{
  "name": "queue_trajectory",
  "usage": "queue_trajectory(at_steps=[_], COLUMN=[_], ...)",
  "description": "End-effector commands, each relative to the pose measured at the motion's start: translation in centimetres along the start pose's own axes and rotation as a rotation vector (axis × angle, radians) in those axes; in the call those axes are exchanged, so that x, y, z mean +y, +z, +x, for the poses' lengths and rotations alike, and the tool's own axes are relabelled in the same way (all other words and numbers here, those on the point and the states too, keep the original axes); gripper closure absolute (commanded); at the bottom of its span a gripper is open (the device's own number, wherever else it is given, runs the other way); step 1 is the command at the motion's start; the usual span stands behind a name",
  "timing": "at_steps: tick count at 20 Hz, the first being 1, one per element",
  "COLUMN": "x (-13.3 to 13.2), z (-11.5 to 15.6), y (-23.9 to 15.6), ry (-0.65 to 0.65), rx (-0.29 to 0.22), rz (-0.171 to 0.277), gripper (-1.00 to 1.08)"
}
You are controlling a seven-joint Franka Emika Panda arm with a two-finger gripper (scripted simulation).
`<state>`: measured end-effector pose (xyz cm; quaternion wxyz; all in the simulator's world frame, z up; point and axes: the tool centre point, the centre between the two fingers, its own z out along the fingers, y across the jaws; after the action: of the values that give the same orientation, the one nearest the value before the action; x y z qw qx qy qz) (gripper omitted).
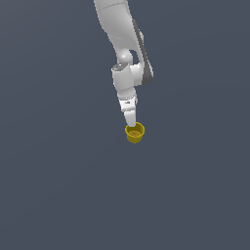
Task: Pick up the object and move it to a goal position.
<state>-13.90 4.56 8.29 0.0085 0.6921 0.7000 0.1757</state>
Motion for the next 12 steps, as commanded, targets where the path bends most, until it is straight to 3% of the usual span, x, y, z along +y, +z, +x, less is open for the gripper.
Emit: queue_trajectory(at_steps=[1, 10, 11, 12], x=[-0.01, 0.01, 0.01, 0.01], z=[0.00, 0.04, 0.04, 0.04], y=[0.46, 1.15, 1.15, 1.15], ry=[-0.001, -0.002, -0.002, -0.002], rx=[0.000, 0.002, 0.002, 0.002], rz=[0.000, -0.001, -0.001, -0.001], gripper=[-0.20, -0.20, 1.08, 1.08])
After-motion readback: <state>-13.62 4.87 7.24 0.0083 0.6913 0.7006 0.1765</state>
